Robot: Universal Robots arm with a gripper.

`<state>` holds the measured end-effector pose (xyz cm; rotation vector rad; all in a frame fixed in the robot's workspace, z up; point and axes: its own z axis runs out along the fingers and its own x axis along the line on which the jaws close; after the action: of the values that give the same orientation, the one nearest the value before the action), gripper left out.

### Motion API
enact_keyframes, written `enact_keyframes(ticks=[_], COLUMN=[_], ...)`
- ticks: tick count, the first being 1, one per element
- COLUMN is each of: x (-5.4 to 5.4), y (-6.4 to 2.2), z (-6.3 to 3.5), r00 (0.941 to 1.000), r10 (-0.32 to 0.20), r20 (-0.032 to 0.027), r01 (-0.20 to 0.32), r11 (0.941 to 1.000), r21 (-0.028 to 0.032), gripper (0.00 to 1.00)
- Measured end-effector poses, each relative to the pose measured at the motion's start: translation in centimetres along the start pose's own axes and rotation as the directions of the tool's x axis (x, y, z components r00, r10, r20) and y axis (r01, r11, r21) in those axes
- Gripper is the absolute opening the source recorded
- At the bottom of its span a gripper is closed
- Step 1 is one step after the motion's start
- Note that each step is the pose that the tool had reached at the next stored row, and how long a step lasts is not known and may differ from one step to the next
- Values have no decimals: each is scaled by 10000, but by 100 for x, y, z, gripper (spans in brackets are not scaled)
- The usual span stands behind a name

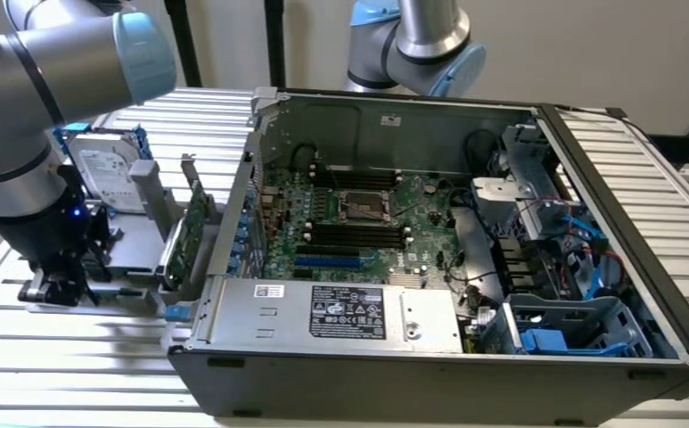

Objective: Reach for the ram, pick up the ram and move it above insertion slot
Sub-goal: 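Pick up the ram and move it above insertion slot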

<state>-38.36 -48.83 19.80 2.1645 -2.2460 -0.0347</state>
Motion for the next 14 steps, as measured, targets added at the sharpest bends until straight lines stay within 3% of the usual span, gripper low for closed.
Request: enact_keyframes(ticks=[5, 10, 12, 14], x=[0, 0, 0, 0], y=[5, 8, 8, 8], z=[20, 28, 29, 29], r00=[10000, 9999, 9999, 9999], r10=[-73, -105, -106, -107], r20=[-3, -4, -3, -3], r01=[73, 105, 106, 107], r11=[10000, 9999, 9999, 9999], r21=[0, -1, 0, 0], gripper=[42, 27, 15, 15])
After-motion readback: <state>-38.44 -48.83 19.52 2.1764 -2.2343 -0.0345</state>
